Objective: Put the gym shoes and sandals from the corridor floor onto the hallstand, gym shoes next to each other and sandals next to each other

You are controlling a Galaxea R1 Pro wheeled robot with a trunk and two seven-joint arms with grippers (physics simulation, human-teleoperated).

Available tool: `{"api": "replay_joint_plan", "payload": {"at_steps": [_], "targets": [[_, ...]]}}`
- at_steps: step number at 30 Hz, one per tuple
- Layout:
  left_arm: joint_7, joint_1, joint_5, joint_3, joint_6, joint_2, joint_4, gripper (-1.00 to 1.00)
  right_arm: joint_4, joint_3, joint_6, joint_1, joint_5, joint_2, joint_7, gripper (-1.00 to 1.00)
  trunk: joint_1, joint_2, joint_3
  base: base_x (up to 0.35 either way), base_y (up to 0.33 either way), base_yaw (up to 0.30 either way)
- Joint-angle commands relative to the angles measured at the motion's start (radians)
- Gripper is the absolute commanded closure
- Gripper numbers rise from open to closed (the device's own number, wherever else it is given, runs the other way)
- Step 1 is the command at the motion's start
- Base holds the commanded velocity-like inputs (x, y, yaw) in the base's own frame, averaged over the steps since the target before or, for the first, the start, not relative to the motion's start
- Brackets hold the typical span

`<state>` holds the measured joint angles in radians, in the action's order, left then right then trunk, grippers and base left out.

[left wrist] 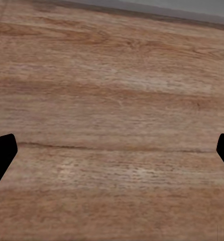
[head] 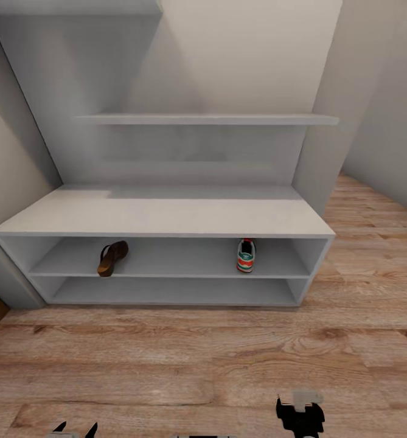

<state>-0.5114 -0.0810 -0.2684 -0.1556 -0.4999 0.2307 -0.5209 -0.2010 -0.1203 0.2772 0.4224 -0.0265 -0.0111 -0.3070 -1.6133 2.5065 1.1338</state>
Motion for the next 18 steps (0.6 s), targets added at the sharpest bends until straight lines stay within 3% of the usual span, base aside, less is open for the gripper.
{"api": "replay_joint_plan", "payload": {"at_steps": [1, 4, 8, 18], "targets": [[-0.008, -0.001, -0.009, -0.002, 0.001, -0.001, 0.002, -1.0, 0.021, -0.009, 0.03, 0.0, 0.002, -0.006, 0.007, -1.0, 0.0, 0.0, 0.001, 0.0, 0.0, 0.0], [-0.002, -0.001, -0.009, -0.004, 0.001, -0.004, 0.011, -1.0, 0.085, -0.008, 0.126, 0.0, 0.011, -0.023, 0.048, -1.0, 0.0, 0.0, 0.001, 0.0, 0.0, 0.0], [0.008, -0.001, -0.01, -0.008, 0.001, -0.006, 0.017, -1.0, 0.127, -0.008, 0.19, -0.001, 0.015, -0.042, 0.078, -1.0, 0.0, 0.0, 0.001, 0.0, 0.0, 0.0], [0.071, -0.001, -0.01, -0.027, -0.029, -0.009, 0.021, -1.0, 0.161, -0.008, 0.238, -0.003, 0.017, -0.056, 0.1, -1.0, 0.0, 0.0, 0.001, 0.0, 0.0, 0.0]]}}
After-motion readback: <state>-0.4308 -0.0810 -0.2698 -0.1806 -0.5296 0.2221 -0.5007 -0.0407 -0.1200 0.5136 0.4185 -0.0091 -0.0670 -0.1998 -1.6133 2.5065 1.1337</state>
